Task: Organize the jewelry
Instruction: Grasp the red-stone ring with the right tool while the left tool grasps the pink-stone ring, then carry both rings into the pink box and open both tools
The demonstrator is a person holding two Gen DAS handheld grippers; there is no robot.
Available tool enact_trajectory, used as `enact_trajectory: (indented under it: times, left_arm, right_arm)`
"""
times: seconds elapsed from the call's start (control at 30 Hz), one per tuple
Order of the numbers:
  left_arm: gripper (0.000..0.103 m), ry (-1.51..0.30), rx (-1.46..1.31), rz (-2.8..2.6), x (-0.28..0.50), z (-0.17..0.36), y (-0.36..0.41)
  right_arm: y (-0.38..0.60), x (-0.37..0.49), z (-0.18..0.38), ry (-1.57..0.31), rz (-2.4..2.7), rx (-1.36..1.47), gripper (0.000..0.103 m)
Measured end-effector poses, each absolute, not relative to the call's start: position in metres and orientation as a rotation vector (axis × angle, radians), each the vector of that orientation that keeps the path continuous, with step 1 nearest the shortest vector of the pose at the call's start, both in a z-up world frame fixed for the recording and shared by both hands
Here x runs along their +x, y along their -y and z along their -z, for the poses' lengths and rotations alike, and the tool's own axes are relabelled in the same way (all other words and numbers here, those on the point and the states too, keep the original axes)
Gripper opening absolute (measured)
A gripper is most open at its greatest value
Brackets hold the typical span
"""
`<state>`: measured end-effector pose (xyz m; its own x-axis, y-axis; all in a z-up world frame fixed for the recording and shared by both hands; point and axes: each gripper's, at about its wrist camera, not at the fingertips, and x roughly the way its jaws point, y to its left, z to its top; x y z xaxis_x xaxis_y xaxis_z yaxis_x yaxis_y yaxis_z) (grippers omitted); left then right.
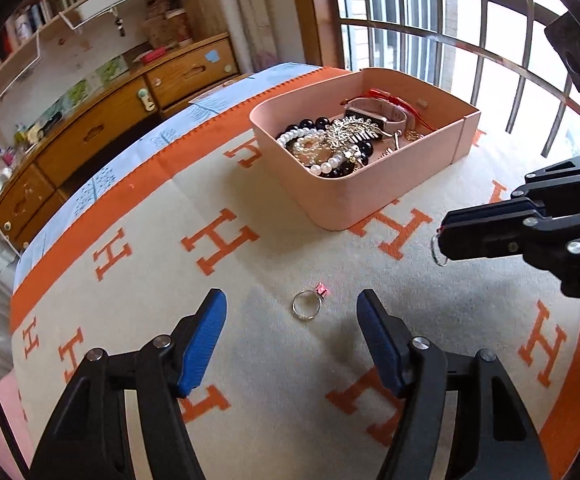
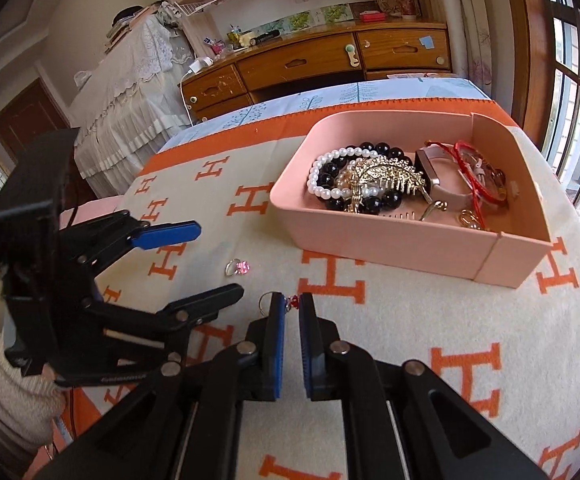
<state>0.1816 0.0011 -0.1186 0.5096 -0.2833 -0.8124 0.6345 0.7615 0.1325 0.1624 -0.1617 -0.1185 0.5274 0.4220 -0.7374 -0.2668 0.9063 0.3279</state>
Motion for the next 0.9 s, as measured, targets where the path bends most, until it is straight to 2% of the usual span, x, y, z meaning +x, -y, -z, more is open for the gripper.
enact_trajectory:
  times: [0.1, 0.2, 0.33, 0.5, 0.57, 0.63, 0.9]
  left_arm:
    - [0.061, -0.883, 0.468, 0.637, 0.189, 0.122, -0.001]
    - [0.048, -0.885, 0.486, 0.69, 0.196, 0.124, 0.0]
    - [0.04, -0.888, 0.515, 0.756, 0.198, 0.122, 0.001]
    - [0.034, -0.882, 0.553, 0.834, 0.195, 0.123, -0.003]
    - [0.019, -0.892, 0.545, 0.87, 0.195, 0.123, -0.004]
    - [0.014, -0.888, 0.547, 0.885, 0.192, 0.124, -0.003]
    - [0.014, -0.863, 0.519, 0.822, 0.189, 0.124, -0.004]
  right_arm:
    - [0.168, 0.156, 0.116, -0.92, -0.427, 0.197, 0.007]
    - [0.173, 0.153, 0.115, -0.911, -0.435, 0.219, 0.007]
    - [0.175, 0.151, 0.114, -0.905, -0.445, 0.231, 0.007]
    - [0.175, 0.149, 0.113, -0.901, -0.459, 0.234, 0.007]
    - [0.175, 0.149, 0.113, -0.901, -0.458, 0.238, 0.007]
    - [0.176, 0.149, 0.112, -0.898, -0.457, 0.244, 0.007]
    - [0.177, 0.145, 0.104, -0.87, -0.458, 0.249, 0.007]
